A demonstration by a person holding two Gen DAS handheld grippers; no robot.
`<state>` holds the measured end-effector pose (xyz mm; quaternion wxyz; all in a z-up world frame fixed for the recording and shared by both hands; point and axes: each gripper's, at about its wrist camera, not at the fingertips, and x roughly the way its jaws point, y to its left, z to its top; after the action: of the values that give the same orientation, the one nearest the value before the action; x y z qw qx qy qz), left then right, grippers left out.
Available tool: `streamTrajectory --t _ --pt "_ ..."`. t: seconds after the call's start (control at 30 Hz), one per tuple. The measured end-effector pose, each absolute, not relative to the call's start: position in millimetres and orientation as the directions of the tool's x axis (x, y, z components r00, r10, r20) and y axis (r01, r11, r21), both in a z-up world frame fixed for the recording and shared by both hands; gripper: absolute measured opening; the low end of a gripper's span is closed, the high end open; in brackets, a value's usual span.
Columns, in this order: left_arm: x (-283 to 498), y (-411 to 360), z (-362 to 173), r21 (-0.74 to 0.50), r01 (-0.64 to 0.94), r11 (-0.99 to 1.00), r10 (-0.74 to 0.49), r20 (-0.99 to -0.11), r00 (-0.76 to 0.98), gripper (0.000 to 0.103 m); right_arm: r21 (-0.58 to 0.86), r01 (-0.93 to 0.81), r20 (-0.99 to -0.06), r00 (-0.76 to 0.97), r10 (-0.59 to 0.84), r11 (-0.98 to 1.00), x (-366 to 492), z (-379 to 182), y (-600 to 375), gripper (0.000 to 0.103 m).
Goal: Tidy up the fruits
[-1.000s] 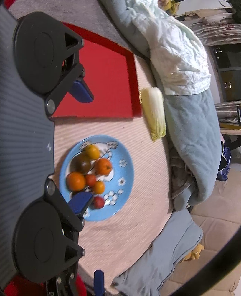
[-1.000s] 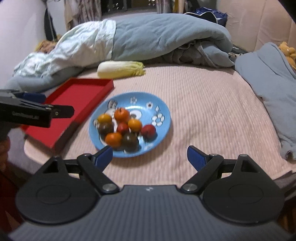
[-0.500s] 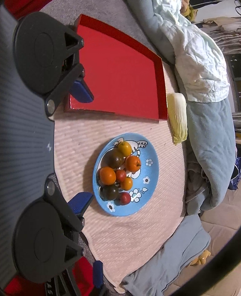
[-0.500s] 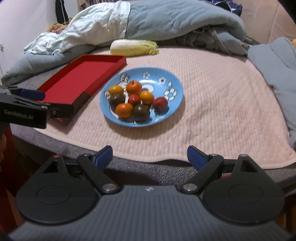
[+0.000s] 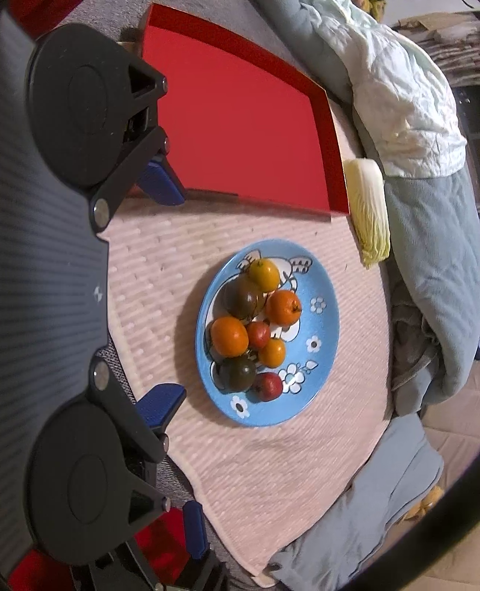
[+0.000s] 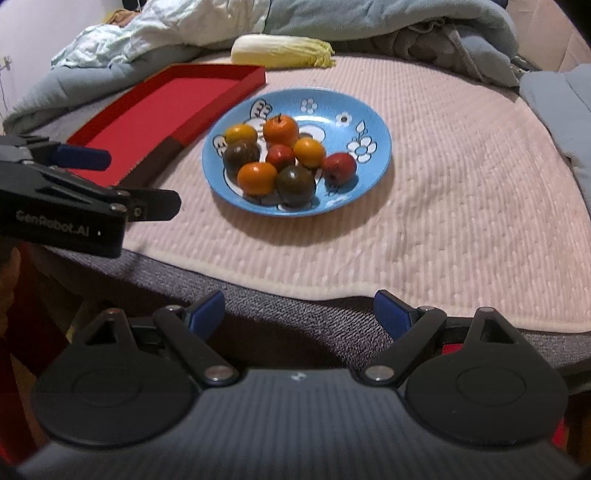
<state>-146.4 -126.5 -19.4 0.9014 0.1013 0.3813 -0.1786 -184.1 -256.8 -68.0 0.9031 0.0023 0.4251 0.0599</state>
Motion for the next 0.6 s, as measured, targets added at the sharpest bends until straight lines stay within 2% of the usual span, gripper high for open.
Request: streamTrajectory --t 0.23,0.6 --pt "-139 -128 -30 0.029 0.404 0.914 -0.250 -0.745 0.618 0.103 0.068 -0.073 -0.774 0.626 0.099 0.995 -178 -72 -262 0.089" --pt "-129 -133 -40 0.013 0.405 0.914 -0.250 -0.769 0.589 0.103 -0.016 -0.096 -0.792 0.609 0.046 0.995 -158 -67 -257 0.089"
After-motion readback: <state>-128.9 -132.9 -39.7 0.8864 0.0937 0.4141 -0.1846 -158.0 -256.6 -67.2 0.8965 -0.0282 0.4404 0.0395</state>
